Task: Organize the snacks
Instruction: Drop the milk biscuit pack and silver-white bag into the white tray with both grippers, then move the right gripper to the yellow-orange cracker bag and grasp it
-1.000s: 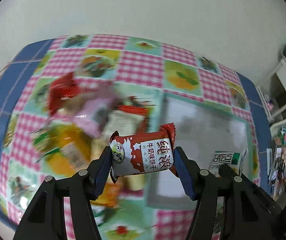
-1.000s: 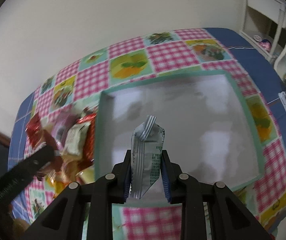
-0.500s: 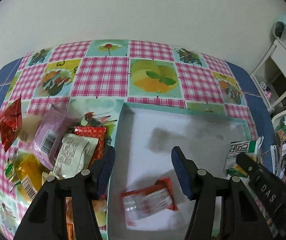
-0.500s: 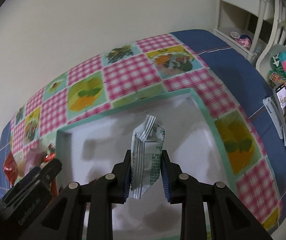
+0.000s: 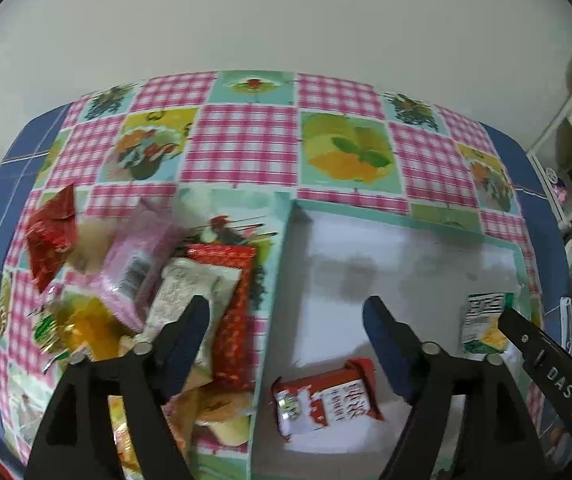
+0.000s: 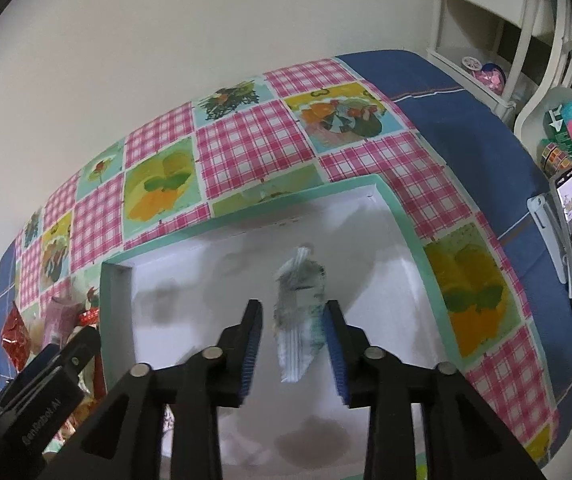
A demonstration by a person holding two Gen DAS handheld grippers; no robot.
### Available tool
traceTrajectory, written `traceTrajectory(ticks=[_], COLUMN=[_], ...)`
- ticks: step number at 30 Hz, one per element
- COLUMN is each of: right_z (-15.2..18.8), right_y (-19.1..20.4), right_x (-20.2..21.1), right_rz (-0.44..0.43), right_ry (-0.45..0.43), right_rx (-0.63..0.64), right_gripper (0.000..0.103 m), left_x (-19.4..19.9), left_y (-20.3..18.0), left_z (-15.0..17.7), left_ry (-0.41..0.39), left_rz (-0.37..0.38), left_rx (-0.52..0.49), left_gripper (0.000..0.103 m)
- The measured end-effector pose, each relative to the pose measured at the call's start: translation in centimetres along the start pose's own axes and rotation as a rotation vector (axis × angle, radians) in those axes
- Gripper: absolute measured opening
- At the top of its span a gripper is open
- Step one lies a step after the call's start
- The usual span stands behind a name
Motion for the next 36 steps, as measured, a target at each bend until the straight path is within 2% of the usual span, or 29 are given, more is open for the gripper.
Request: traceTrajectory(ticks=[1, 5, 8, 12, 14, 16, 17, 26, 31, 36], right_z=[0.1, 0.7, 1.2, 2.2, 2.8, 3.4, 3.7, 6.5, 7.8, 9.5], right_y=[0.0, -0.5, -0.9, -0.4, 0.0, 0.6, 1.0, 4.5, 5.6, 6.4], right_x=[0.2, 0.4, 0.5, 0.4, 0.4, 0.5, 0.6, 2.2, 3.4, 3.5], right_rz=[0.001, 0.024, 0.052, 0.039, 0.041, 0.045, 0.045, -0.014, -0.031, -0.061], right_ry=[0.001, 0.019, 0.024, 0.036, 0.036, 0.030, 0.026, -0.051, -0.111, -0.107], right_rx=[0.003, 0.014, 0.020, 0.027, 0.041, 0.060, 0.069, 0.153, 0.178, 0.194], right_gripper=[0.057, 0.061, 0.070, 0.081, 0.087, 0.099, 0.102, 0.103, 0.103, 0.103], left_x=[0.1, 0.5, 0.6, 0.9, 1.0, 1.1, 1.1, 1.6, 2.5, 3.5], left_y=[0.4, 2.4, 3.7, 5.5, 6.3, 6.7, 7.0, 8.7, 9.8, 11.0], left_z=[0.1, 0.7, 1.4, 2.2, 2.6, 2.9, 3.2, 5.9, 7.6, 9.1], left_ry=[0.001, 0.006, 0.010, 0.006, 0.002, 0.001, 0.003, 0.009, -0.007, -0.024], left_rz=[-0.010, -0.059, -0.077, -0.105, -0.125, -0.136, -0.139, -0.170, -0.150, -0.171], left_rx=[0.008, 0.033, 0.053, 0.088, 0.099, 0.103, 0.105, 0.121, 0.157, 0.172], left_gripper=[0.081, 0.082, 0.093, 0.094, 0.096, 0.101, 0.102, 0.102, 0.102, 0.102])
Point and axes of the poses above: each gripper's, at about its wrist camera, not at the fingertips, and x roughly against the way its jaws point, y to its left, z to its underside, the point moved 10 cm from there along -x, roughly the way its jaws point, and after that the axes turned 9 degrees about y, right-handed, at the moved point
